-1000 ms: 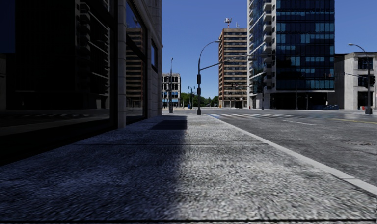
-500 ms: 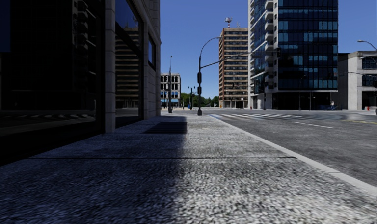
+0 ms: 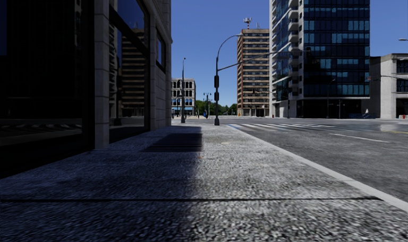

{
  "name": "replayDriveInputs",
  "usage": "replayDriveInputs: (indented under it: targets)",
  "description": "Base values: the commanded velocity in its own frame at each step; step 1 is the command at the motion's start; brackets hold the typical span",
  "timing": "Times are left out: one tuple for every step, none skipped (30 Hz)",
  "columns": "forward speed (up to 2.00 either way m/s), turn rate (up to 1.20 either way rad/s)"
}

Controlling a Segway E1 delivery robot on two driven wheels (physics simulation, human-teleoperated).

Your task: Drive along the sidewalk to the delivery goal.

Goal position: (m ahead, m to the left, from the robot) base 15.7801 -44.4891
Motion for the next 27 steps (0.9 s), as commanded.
replayDriveInputs:
  targets:
    - [2.0, 0.0]
    - [2.0, 0.0]
    - [2.0, 0.0]
    - [2.0, 0.0]
    - [2.0, 0.0]
    - [2.0, 0.0]
    - [2.0, 0.0]
    - [2.0, 0.0]
    - [2.0, 0.0]
    - [2.0, 0.0]
    - [2.0, 0.41]
    - [2.0, 0.67]
    - [2.0, 0.79]
    - [2.0, 0.73]
    - [2.0, 0.73]
    - [2.0, 0.2]
    - [2.0, 0.02]
    - [2.0, 0.0]
    - [2.0, 0.0]
    - [2.0, 0.0]
    - [2.0, 0.0]
    - [2.0, 0.0]
    - [2.0, 0.0]
    - [2.0, 0.0]
    - [2.0, 0.0]
    - [2.0, 0.0]
    - [2.0, 0.0]
